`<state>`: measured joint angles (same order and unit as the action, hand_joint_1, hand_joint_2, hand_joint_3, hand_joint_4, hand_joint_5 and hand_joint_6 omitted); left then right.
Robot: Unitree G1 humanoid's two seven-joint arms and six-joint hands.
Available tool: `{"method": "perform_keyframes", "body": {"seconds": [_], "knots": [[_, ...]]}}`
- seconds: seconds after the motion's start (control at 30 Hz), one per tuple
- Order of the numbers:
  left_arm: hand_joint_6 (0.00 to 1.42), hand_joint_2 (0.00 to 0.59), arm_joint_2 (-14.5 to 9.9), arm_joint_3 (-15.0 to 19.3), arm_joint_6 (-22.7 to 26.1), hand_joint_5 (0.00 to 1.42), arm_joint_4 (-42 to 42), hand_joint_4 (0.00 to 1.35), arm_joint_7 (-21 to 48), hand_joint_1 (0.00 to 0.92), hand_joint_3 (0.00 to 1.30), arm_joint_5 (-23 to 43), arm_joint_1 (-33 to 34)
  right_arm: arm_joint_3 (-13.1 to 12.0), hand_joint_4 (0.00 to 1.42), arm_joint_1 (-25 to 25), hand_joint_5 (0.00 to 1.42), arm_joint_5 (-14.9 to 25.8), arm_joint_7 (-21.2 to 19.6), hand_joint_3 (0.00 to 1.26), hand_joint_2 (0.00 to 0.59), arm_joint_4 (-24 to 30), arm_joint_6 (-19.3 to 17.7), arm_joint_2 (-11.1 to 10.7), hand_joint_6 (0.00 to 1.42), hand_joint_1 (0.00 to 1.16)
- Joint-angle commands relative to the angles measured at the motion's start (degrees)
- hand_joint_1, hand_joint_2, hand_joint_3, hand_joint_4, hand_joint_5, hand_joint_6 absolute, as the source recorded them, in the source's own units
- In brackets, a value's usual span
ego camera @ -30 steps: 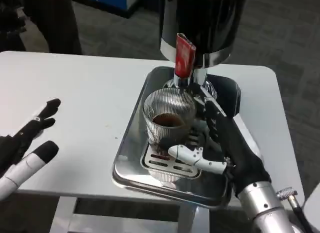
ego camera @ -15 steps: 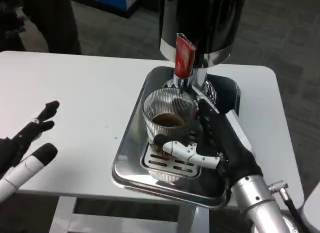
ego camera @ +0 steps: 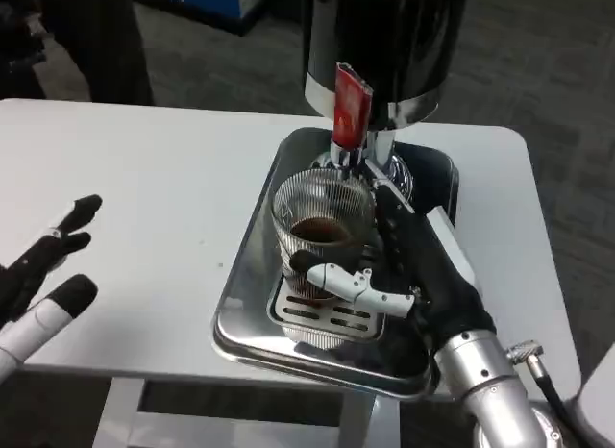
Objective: Grasp the cup under the faucet to collect the drink, then remove the cup.
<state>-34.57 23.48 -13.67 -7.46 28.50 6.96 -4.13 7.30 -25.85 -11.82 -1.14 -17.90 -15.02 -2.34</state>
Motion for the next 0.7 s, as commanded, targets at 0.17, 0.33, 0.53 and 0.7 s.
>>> {"method": "perform_keyframes", "body": {"seconds": [0.17,0.33,0.53,0.7], "knots": [[0.0,0.046,-0.01,0.2,0.77,0.04,-1.11,0.0,-0.63,0.0,0.05,0.35,-1.05,1.04,0.25,-0.67,0.29,-0.4,-0.12,0.08,0.148,-0.88,0.58,1.16,0.28,0.76],[0.0,0.048,0.05,0.25,0.83,0.04,-0.92,0.0,-0.61,0.0,0.05,0.35,-1.13,1.47,0.29,-0.62,0.35,-0.64,-0.39,0.1,0.148,-1.14,0.62,1.53,0.32,0.76],[0.0,0.053,0.09,0.45,0.68,0.04,-0.6,0.0,-0.65,0.0,0.05,0.42,-1.27,1.66,0.36,-1.03,0.42,-0.94,-0.84,0.16,0.152,-1.71,0.58,1.93,0.37,0.77],[0.0,0.054,0.03,0.78,0.6,0.04,-0.47,0.0,-0.6,0.0,0.05,0.47,-1.5,1.71,0.4,-1.24,0.46,-1.02,-1.21,0.21,0.152,-2.23,0.76,2.12,0.41,0.77]]}}
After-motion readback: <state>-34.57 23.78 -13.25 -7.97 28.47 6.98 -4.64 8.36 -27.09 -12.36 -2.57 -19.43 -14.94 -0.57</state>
